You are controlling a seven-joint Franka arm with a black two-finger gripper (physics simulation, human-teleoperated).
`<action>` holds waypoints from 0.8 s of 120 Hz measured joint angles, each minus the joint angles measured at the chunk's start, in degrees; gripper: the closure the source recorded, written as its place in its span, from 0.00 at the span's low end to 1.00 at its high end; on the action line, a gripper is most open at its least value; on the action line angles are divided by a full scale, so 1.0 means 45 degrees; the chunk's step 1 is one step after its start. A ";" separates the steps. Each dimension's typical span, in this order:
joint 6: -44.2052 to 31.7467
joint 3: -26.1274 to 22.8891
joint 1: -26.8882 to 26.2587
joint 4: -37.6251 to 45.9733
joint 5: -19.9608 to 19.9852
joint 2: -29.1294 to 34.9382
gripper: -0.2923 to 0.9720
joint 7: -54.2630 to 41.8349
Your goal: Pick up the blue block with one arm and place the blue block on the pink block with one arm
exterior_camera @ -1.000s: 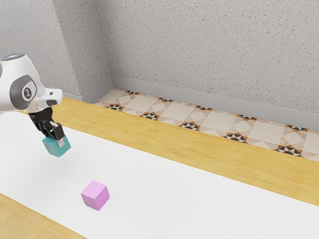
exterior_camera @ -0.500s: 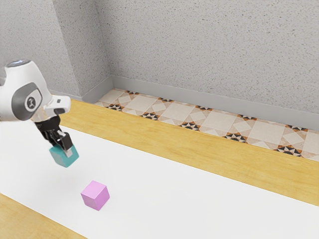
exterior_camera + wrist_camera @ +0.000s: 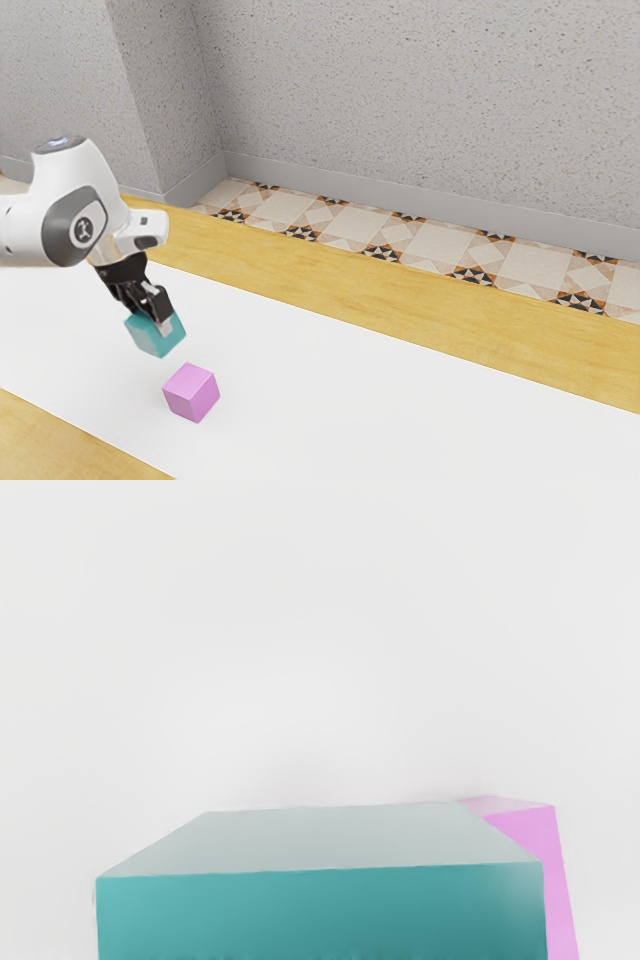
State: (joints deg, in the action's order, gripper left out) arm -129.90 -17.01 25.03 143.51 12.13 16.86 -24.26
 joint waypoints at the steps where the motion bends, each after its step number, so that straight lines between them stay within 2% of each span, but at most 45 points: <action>1: -0.0002 -0.0013 0.0000 0.0010 0.0021 0.0003 0.50 0.0010; 43: -0.0062 -0.0926 0.0001 0.0747 0.0745 0.0673 0.51 0.0448; 96: -0.0435 -0.1446 0.0004 0.1087 0.1017 0.0591 0.51 0.1055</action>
State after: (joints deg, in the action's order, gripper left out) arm -131.86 -23.52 25.04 148.40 16.71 19.52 -19.51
